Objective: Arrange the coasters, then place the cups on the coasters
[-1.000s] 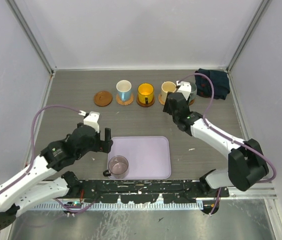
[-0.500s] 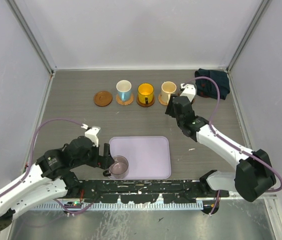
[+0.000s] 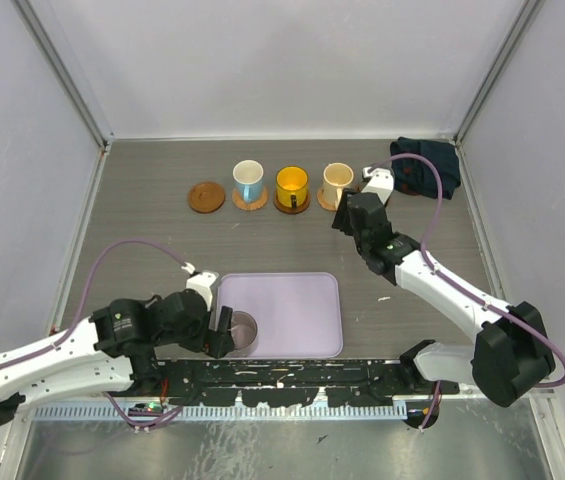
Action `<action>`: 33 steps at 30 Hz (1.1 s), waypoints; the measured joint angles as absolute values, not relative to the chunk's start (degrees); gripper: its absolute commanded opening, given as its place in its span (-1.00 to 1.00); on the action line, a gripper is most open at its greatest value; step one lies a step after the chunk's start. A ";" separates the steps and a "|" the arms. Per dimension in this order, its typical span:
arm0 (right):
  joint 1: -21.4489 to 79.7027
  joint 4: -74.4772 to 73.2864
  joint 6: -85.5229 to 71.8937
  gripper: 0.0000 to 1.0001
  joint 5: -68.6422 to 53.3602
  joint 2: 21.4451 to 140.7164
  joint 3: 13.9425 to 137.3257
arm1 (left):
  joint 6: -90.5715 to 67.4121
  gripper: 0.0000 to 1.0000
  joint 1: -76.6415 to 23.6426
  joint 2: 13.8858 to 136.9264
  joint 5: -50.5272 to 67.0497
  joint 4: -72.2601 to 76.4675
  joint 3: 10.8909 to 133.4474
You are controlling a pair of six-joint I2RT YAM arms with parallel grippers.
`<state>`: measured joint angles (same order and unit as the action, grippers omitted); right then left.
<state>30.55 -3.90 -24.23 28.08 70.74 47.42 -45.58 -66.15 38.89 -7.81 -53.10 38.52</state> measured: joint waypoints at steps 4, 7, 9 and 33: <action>30.55 -3.90 -24.43 0.14 27.07 70.74 46.92 | -47.09 0.86 -67.94 42.00 -11.05 -55.18 38.54; 30.55 -3.88 -24.45 0.13 26.59 70.74 46.81 | -47.86 0.85 -68.71 45.12 -13.23 -55.42 38.61; 30.50 -3.88 -24.45 0.13 26.44 70.74 46.68 | -48.03 0.83 -69.19 45.91 -14.44 -54.57 38.74; 30.50 -3.92 -26.00 0.12 25.34 69.95 43.75 | -45.60 0.62 -70.26 43.88 -13.58 -45.63 35.42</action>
